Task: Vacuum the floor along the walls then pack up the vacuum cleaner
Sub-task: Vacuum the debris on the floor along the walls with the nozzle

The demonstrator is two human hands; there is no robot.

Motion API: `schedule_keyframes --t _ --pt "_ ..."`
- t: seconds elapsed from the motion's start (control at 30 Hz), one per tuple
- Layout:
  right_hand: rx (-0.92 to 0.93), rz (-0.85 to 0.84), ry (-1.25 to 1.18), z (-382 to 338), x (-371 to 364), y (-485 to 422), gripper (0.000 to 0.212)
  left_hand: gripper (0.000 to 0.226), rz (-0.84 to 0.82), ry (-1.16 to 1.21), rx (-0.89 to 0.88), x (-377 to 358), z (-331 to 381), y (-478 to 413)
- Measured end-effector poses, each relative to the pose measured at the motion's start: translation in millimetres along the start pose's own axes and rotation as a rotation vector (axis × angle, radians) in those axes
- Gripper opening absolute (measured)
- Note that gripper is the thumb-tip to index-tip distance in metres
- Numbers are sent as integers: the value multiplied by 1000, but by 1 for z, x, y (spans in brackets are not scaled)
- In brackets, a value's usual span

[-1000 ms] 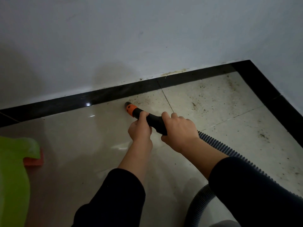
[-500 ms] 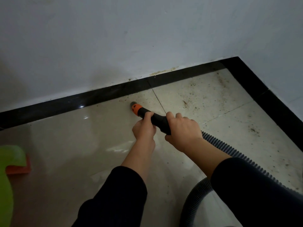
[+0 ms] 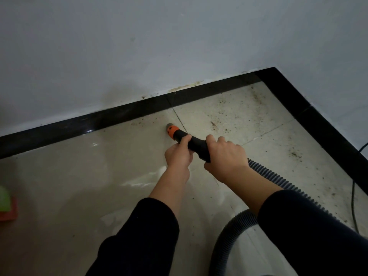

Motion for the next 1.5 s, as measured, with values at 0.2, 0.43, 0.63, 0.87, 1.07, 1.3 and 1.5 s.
schedule_keyframes --t 0.2,0.43,0.63,0.87,1.07,1.3,1.5 --pt "-19 9 14 12 -1 0 47 6 -45 -21 0 -11 -5 -4" --pt "-46 74 69 17 -1 -3 46 11 -73 -2 17 -21 -6 -10" --pt "-28 100 84 11 -3 -8 50 18 -63 6 41 -13 -3 -16" --pt "-4 117 66 -1 -3 -14 49 33 -54 18 -8 -1 5 -20" --pt "36 130 61 -19 3 -20 48 39 -35 30 -32 16 15 -23" --pt "78 142 64 -40 9 -21 47 43 6 56 -57 34 27 -21" --pt "116 139 67 -57 12 -20 47 45 63 79 -71 50 33 -20"
Point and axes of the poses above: each hand's wrist, its own y-axis away from the middle knuckle, its own x-axis out of the back of the hand, z = x × y, the point moved 6 cm from there along -y, towards the middle knuckle, and after that the axes turned 15 degrees about -z, right-handed, at the moved point
